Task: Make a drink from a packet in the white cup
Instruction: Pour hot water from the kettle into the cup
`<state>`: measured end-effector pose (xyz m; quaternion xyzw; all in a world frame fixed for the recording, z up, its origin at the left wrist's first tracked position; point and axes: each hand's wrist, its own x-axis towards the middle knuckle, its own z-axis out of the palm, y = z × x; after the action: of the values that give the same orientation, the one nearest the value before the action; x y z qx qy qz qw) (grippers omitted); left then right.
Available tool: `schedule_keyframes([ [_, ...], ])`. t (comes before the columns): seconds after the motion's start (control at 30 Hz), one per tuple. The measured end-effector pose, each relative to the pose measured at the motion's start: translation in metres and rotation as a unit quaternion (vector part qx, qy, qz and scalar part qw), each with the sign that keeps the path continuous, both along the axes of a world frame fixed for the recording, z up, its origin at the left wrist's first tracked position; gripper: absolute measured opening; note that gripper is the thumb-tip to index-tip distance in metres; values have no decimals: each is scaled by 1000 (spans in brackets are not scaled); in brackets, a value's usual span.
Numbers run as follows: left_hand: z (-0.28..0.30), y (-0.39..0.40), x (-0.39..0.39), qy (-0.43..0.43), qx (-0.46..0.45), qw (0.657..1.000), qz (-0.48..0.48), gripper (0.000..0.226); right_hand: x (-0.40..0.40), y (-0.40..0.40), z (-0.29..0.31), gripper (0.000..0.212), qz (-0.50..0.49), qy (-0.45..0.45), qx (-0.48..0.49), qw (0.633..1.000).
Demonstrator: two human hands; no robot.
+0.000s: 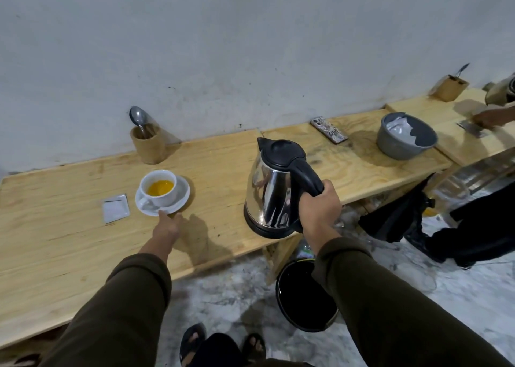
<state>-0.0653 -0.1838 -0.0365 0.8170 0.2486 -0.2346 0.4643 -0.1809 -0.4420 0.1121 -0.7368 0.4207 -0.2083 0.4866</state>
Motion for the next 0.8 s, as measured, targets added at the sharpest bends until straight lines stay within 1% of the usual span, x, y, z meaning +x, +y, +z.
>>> schedule_keyframes([
  [0.3, 11, 5, -2, 15, -24, 999, -17, 72, -4, 3, -8, 16, 0, 10, -3, 1000],
  [0.57, 15, 21, -5, 29, -53, 997, -50, 75, -10, 1, 3, 12, 35, 71, -8, 997],
  [0.6, 17, 22, -7, 29, -65, 996, -48, 74, -10, 2, 5, 15, 36, 74, -5, 997],
  [0.63, 20, 22, -9, 30, -73, 996, -45, 72, -9, 3, 6, 22, 31, 75, -7, 997],
  [0.67, 22, 24, -10, 30, -82, 995, -42, 71, -9, 7, 7, 33, 23, 73, -20, 997],
  [0.73, 28, 28, -11, 28, -96, 994, -44, 69, -10, 20, 8, 56, 7, 53, -73, 996],
  [0.8, 16, 40, -4, 26, -113, 992, -49, 68, -9, 38, 11, 63, 10, 16, -135, 991],
])
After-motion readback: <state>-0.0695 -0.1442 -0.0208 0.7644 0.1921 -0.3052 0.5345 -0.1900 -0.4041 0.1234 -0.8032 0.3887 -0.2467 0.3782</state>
